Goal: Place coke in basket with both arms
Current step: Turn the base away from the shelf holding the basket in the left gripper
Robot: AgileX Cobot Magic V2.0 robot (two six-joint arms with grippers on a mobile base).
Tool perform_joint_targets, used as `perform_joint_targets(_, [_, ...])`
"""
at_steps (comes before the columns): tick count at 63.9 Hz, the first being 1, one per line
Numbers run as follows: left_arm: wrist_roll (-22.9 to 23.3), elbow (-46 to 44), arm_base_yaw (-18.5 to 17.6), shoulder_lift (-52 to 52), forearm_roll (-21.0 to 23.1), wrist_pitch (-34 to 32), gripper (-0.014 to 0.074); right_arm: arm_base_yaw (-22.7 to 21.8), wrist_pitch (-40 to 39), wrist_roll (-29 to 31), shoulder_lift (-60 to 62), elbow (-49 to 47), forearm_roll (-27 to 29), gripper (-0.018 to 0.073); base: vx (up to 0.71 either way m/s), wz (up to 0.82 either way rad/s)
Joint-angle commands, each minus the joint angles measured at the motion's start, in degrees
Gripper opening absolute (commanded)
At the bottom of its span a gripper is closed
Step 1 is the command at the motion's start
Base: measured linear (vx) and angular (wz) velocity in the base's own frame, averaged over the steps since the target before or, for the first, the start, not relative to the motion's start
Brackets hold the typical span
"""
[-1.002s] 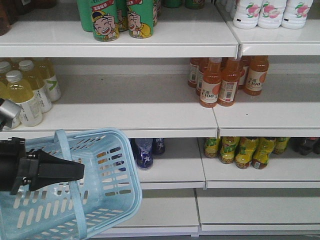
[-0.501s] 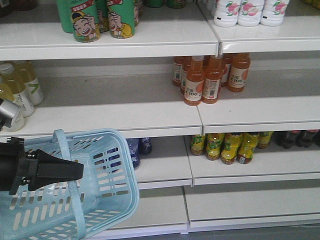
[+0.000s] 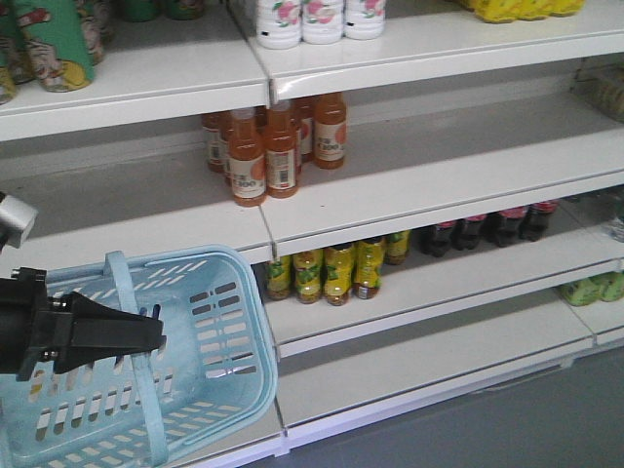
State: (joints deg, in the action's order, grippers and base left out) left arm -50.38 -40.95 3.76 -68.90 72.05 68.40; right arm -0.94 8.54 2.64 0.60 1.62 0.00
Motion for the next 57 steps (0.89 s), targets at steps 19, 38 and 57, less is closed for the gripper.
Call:
perform_joint_targets(19, [-0.7,-1.8,-0.2,1.4,4.6,3.0,-0.0006,-0.1,-4.3,0.5,0.7,0.4,0.0,-0.0002,0.02,-0.56])
perform_joint_targets(38, [-0.7,-1.8,-0.2,1.4,4.6,3.0,-0.0006,-0.1,-4.3,0.5,0.7,0.4,0.0,-0.0002,0.03,-0.69])
perform_joint_targets(57, [-0.7,-1.8,-0.2,1.4,4.6,3.0,-0.0006,-0.1,-4.3,0.5,0.7,0.4,0.0,-0.0002,0.05,-0.64])
